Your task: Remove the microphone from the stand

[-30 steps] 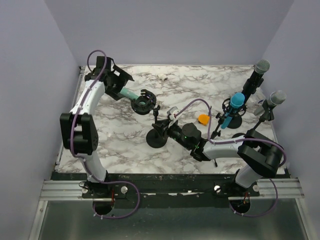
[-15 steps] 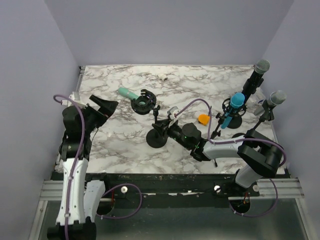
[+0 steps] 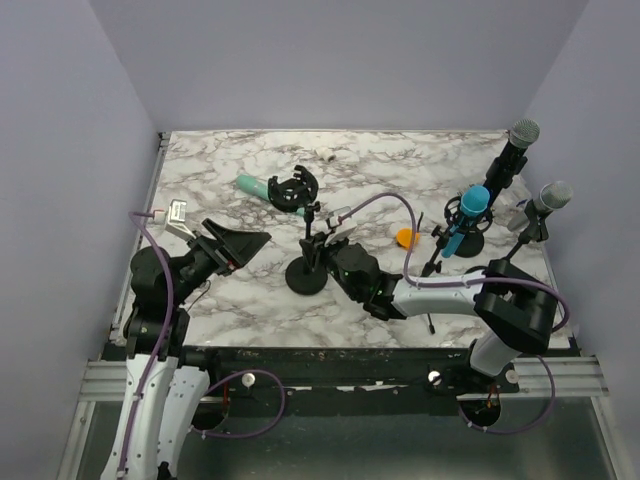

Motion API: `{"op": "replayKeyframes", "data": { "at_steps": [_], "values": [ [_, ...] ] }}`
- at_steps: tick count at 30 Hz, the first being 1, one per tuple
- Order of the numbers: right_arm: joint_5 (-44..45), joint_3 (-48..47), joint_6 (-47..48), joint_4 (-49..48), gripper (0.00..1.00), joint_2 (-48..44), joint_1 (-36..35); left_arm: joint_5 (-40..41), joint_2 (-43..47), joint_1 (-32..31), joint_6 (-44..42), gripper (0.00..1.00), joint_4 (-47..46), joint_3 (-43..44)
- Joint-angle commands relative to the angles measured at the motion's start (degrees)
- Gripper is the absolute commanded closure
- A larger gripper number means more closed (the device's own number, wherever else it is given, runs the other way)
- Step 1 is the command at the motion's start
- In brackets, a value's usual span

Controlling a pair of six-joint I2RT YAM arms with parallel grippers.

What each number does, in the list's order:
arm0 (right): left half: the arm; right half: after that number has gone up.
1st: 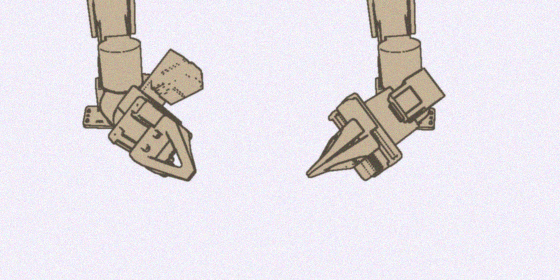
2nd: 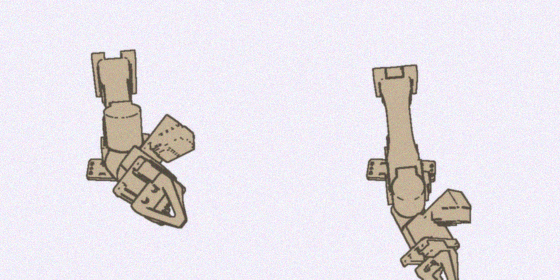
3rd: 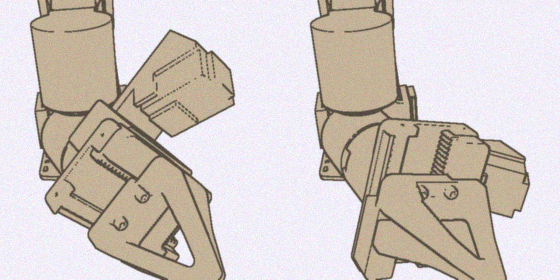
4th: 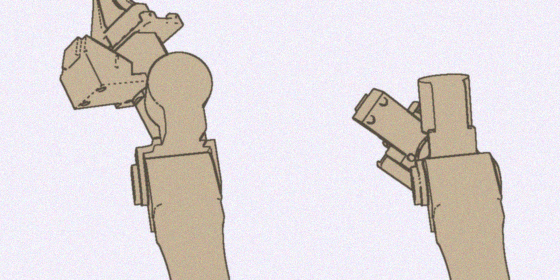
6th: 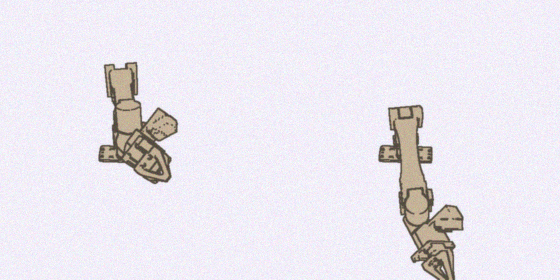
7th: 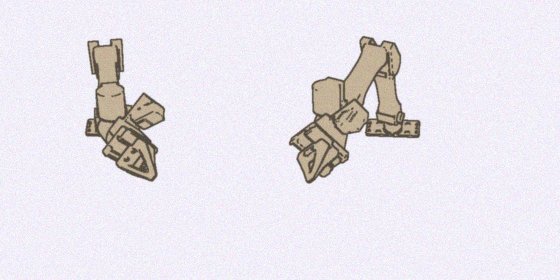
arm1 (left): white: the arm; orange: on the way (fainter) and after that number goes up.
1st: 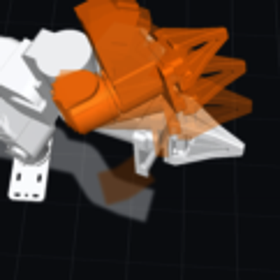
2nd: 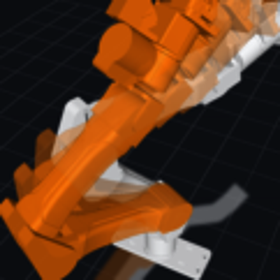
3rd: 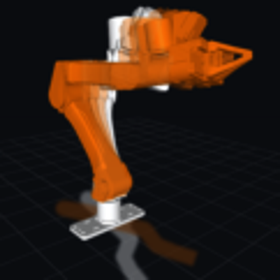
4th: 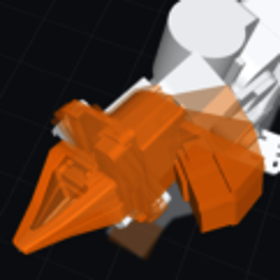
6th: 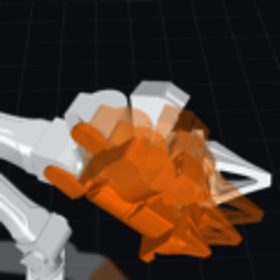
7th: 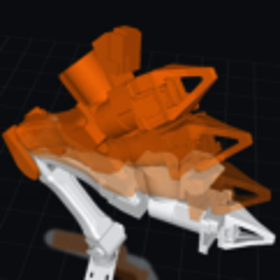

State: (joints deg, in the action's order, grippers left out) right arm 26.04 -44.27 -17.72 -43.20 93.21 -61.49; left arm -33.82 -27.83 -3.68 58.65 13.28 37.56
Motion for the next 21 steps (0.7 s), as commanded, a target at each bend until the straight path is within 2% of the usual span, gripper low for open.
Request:
{"op": "replayKeyframes", "data": {
  "at_steps": [1, 5, 9, 11, 16, 19, 21],
  "values": [
    [9.3, -2.9, -4.1, 7.8, 0.98, 2.3, -4.3, 0.4, 1.9, -1.9, 1.1, 0.01, -1.8, 0.0],
    [12.9, -4.8, -3.4, 8.0, 0.95, 6.5, -7.9, -0.5, 1.9, -2.7, 1.5, 0.01, -2.4, -2.1],
    [12.9, -5.3, -4.9, 9.1, 0.83, 7.3, -9.7, -0.7, 2.6, -3.2, 1.1, 0.01, -2.2, -3.1],
    [12.8, -4.8, -5.3, 9.7, 0.72, 6.4, -9.9, -0.1, 2.6, -3.3, 0.0, 0.01, -0.6, -2.9],
    [11.2, -5.1, -5.0, 16.1, 0.35, 2.9, -10.0, -0.8, 1.5, -3.6, -1.6, 0.01, 0.0, -2.9],
    [9.4, -3.3, -5.1, 19.8, 0.21, -1.8, -10.0, -1.3, 1.1, -4.0, -2.4, 0.01, -0.1, -2.6],
    [6.9, -2.1, -5.0, 22.0, 0.16, -5.7, -9.9, -1.3, 1.0, -4.1, -3.2, 0.01, 0.3, -2.3]
  ]
}}
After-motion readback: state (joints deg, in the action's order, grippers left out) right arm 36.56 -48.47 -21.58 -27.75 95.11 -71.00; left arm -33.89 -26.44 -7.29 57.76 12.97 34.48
